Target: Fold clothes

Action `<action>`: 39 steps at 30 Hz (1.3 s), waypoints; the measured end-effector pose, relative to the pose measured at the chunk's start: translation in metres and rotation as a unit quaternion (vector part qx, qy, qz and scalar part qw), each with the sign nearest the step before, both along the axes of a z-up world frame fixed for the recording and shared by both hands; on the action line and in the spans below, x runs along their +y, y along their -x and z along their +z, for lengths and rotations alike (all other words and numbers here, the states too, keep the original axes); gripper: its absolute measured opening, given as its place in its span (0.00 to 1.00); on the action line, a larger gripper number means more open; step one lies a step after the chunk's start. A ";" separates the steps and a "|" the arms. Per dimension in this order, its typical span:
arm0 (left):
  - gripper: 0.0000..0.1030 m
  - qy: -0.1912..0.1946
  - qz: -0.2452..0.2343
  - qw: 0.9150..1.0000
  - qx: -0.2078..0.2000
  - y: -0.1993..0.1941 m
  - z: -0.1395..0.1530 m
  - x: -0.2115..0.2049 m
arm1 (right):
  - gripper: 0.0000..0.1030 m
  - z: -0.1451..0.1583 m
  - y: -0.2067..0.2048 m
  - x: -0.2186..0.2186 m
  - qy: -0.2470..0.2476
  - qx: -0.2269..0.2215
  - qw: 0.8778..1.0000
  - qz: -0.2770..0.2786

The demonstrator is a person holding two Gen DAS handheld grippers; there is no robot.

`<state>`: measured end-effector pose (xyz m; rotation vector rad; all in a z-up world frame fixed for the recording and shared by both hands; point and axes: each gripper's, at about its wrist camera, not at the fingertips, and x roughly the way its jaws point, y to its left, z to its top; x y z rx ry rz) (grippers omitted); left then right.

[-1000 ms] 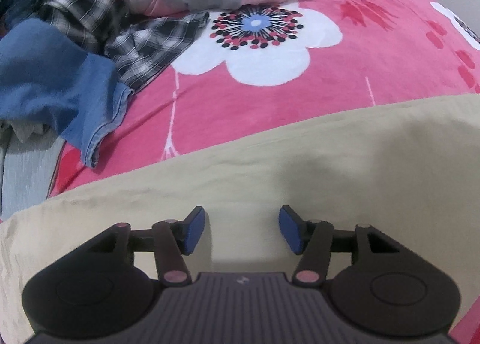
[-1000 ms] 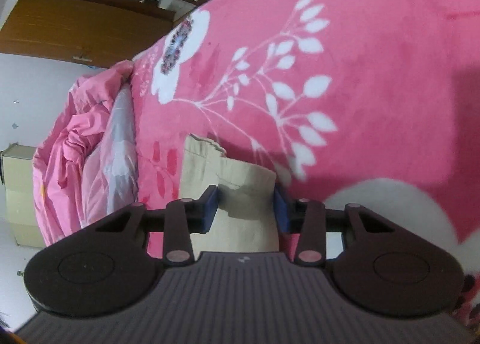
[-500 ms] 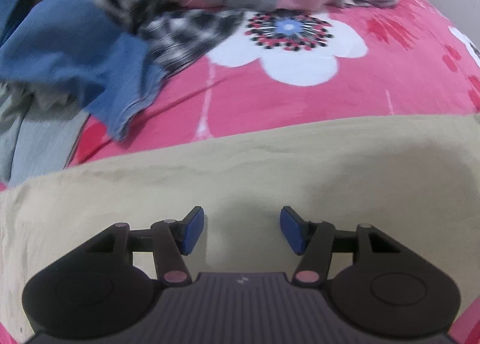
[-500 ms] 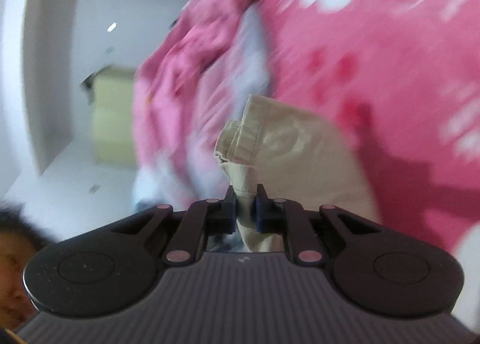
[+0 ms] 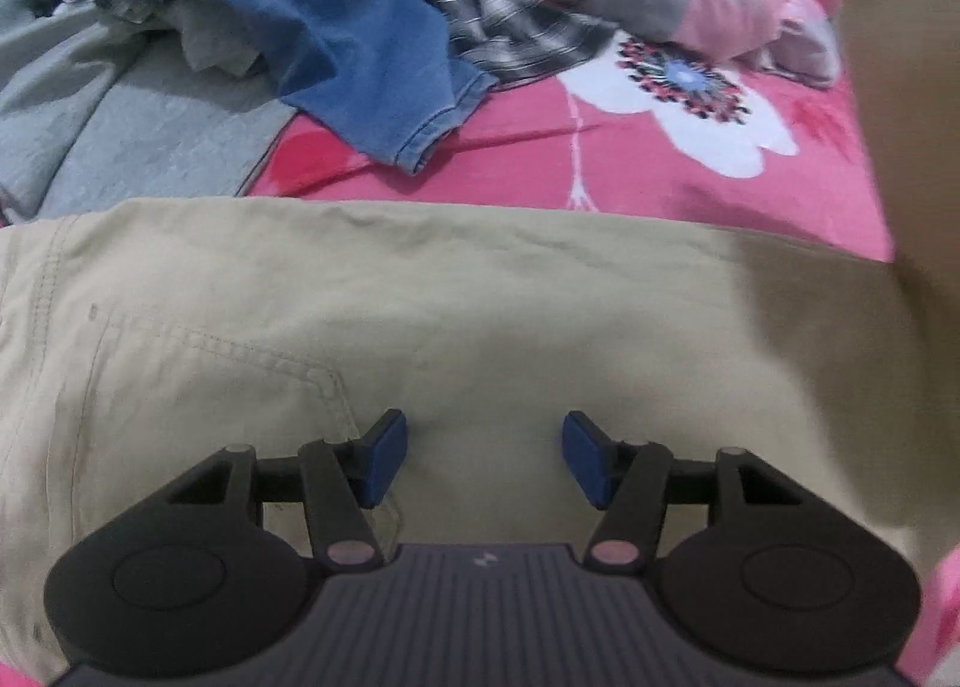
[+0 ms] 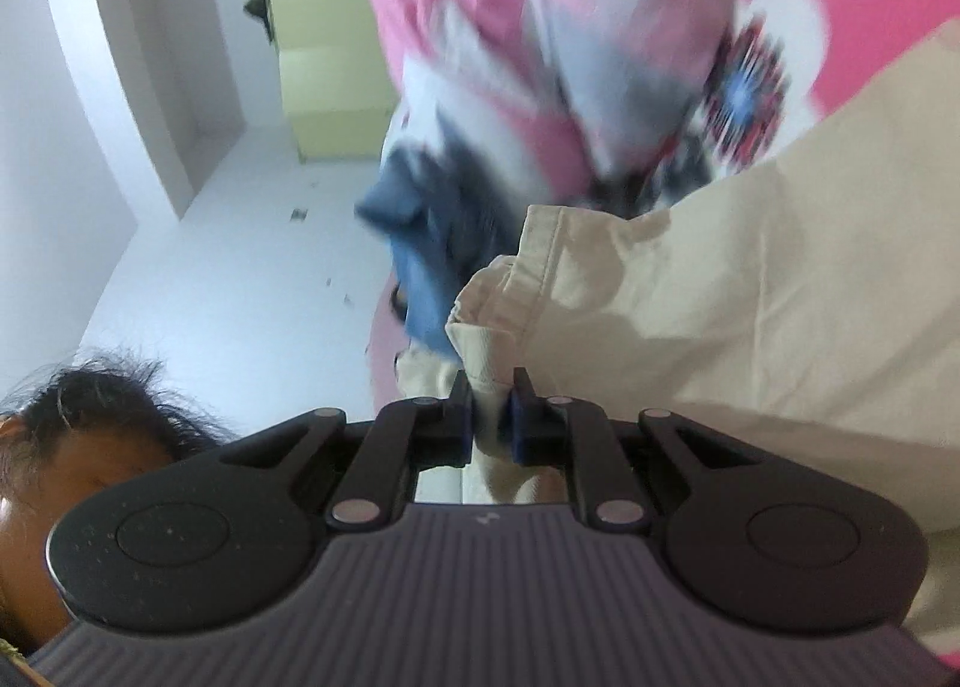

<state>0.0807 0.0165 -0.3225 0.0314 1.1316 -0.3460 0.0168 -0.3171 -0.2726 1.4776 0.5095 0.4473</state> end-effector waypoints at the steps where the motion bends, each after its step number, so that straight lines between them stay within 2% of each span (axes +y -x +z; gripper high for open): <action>1: 0.56 0.010 0.004 1.000 0.005 -0.002 0.003 0.007 | 0.09 0.000 -0.006 0.016 0.002 0.000 1.000 0.008; 4: 0.54 0.038 0.048 0.998 0.019 -0.009 0.022 0.046 | 0.09 0.000 -0.018 0.061 0.006 -0.001 1.000 0.026; 7: 0.54 0.070 0.114 0.991 0.016 -0.012 0.052 0.111 | 0.09 0.003 -0.033 0.109 0.014 -0.013 0.998 0.053; 11: 0.54 0.121 0.210 0.970 0.032 -0.017 0.073 0.210 | 0.09 0.001 -0.053 0.183 0.058 -0.025 0.992 0.107; 13: 0.54 0.139 0.249 0.958 0.040 -0.019 0.075 0.255 | 0.09 -0.003 -0.061 0.223 0.109 -0.028 0.984 0.139; 15: 0.54 0.158 0.288 0.943 0.053 -0.013 0.066 0.292 | 0.09 -0.013 -0.065 0.266 0.188 -0.021 0.966 0.179; 18: 0.54 0.198 0.335 0.919 0.069 -0.001 0.052 0.332 | 0.10 -0.037 -0.059 0.326 0.299 0.008 0.923 0.242; 19: 0.54 0.212 0.343 0.912 0.072 0.002 0.050 0.341 | 0.10 -0.034 -0.054 0.335 0.321 0.003 0.914 0.248; 22: 0.54 0.250 0.342 0.902 0.079 0.003 0.045 0.353 | 0.10 -0.024 -0.040 0.362 0.385 -0.014 0.884 0.263; 25: 0.56 0.271 0.329 0.901 0.086 0.000 0.040 0.355 | 0.10 -0.010 -0.042 0.378 0.441 -0.044 0.856 0.267; 28: 0.56 0.281 0.317 0.900 0.099 -0.004 0.034 0.352 | 0.10 -0.017 -0.049 0.399 0.486 -0.065 0.827 0.277; 30: 0.56 0.286 0.308 0.901 0.106 -0.007 0.030 0.350 | 0.10 -0.026 -0.052 0.410 0.507 -0.077 0.812 0.279; 32: 0.58 0.289 0.299 0.902 0.112 -0.010 0.027 0.348 | 0.18 -0.042 -0.058 0.427 0.537 -0.079 0.785 0.299; 33: 0.58 0.290 0.295 0.903 0.116 -0.012 0.026 0.347 | 0.20 -0.047 -0.054 0.436 0.559 -0.086 0.765 0.309; 35: 0.59 0.290 0.284 0.906 0.123 -0.016 0.024 0.345 | 0.32 -0.040 -0.041 0.451 0.592 -0.134 0.727 0.319; 36: 0.59 0.289 0.275 0.908 0.126 -0.018 0.023 0.343 | 0.33 -0.035 -0.033 0.456 0.602 -0.163 0.711 0.326; 38: 0.59 0.283 0.254 0.915 0.136 -0.023 0.022 0.337 | 0.33 -0.024 -0.018 0.461 0.597 -0.204 0.696 0.344; 39: 0.59 0.279 0.241 0.919 0.141 -0.024 0.022 0.334 | 0.33 -0.020 -0.013 0.457 0.590 -0.207 0.697 0.351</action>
